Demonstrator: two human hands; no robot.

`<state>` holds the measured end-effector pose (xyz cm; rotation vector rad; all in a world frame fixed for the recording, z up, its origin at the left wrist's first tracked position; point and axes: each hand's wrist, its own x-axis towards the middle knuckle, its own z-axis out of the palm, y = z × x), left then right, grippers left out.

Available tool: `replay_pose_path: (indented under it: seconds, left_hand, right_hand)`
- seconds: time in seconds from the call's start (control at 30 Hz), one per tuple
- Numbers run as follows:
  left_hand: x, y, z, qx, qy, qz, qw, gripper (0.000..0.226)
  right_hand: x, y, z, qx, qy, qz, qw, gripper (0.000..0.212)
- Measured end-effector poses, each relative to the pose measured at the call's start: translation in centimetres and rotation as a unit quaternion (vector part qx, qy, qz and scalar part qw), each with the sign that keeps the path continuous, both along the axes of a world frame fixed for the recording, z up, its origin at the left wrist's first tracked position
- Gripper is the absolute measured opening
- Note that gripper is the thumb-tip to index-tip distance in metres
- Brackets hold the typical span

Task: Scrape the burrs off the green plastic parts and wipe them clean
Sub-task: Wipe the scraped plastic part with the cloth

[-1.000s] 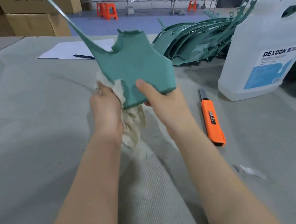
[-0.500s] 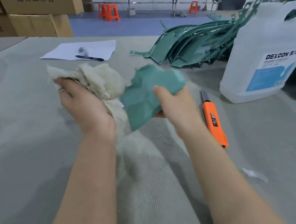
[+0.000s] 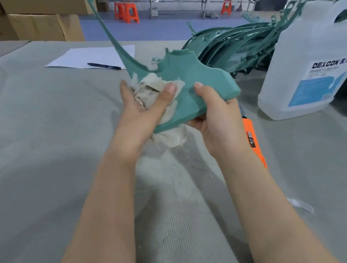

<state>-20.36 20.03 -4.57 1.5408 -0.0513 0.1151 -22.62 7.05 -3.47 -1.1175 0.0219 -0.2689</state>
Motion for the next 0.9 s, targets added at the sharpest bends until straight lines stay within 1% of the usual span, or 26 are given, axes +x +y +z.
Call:
replay_pose_path:
  seconds: [0.03,0.07,0.1,0.13,0.17,0.2,0.23,0.33,0.43,0.47,0.53,0.63,0.73,0.83,0.9]
  left_hand:
    - [-0.1,-0.1,0.0,-0.045,0.01,-0.043,0.998,0.105]
    - [-0.1,-0.3,0.1,-0.081,0.014,-0.06,0.995,0.085]
    - [-0.2,-0.6,0.2,-0.108,0.014,-0.05,0.993,0.061]
    - [-0.2,-0.8,0.3,-0.126,0.013,-0.018,0.992,0.039]
    - [-0.2,-1.0,0.3,-0.139,0.013,0.018,0.99,0.022]
    - [-0.2,-1.0,0.2,-0.146,0.008,0.054,0.988,0.013]
    - [-0.1,-0.9,0.2,-0.149,-0.001,0.09,0.985,0.009]
    - [0.3,-0.1,0.4,-0.153,-0.023,0.2,0.967,0.01]
    - [0.2,-0.2,0.5,-0.127,-0.083,0.247,0.957,0.012]
    - [0.1,-0.3,0.5,-0.114,-0.11,0.257,0.953,0.018]
    - [0.0,0.0,0.6,-0.103,-0.138,0.281,0.944,0.027]
    - [0.6,1.1,0.2,-0.097,-0.13,0.322,0.933,0.03]
    - [1.2,1.5,-0.3,-0.129,-0.098,0.319,0.934,0.029]
    - [1.3,1.0,-0.4,-0.153,-0.098,0.343,0.921,0.029]
    - [1.2,0.8,-0.4,-0.168,-0.106,0.352,0.915,0.031]
  right_hand:
    - [0.0,-0.2,0.1,0.007,0.001,0.004,1.0,0.015]
    - [0.1,-0.4,0.1,0.007,0.002,0.011,1.0,0.015]
    - [0.0,-0.5,0.2,0.001,0.004,0.024,1.0,0.015]
    - [0.0,-0.6,0.2,-0.008,0.006,0.042,0.999,0.015]
    - [0.0,-0.6,0.2,-0.019,0.004,0.065,0.998,0.015]
    - [-0.2,-0.7,0.3,-0.031,-0.001,0.089,0.996,0.016]
    - [-0.3,-0.8,0.4,-0.045,-0.006,0.111,0.993,0.016]
    - [-0.8,-1.1,0.7,-0.082,-0.001,0.174,0.981,0.017]
    - [-1.2,-2.0,1.2,-0.097,0.007,0.21,0.973,0.017]
    - [-1.3,-2.4,1.4,-0.091,0.009,0.214,0.972,0.018]
    - [-1.5,-3.4,1.7,-0.074,0.023,0.217,0.973,0.018]
    - [-1.5,-4.2,1.7,-0.052,0.07,0.202,0.976,0.014]
    - [-1.1,-3.3,1.4,-0.015,0.11,0.172,0.979,0.014]
    - [-0.7,-1.2,1.2,0.015,0.1,0.153,0.983,0.013]
    - [-0.7,0.2,0.8,0.026,0.086,0.156,0.984,0.008]
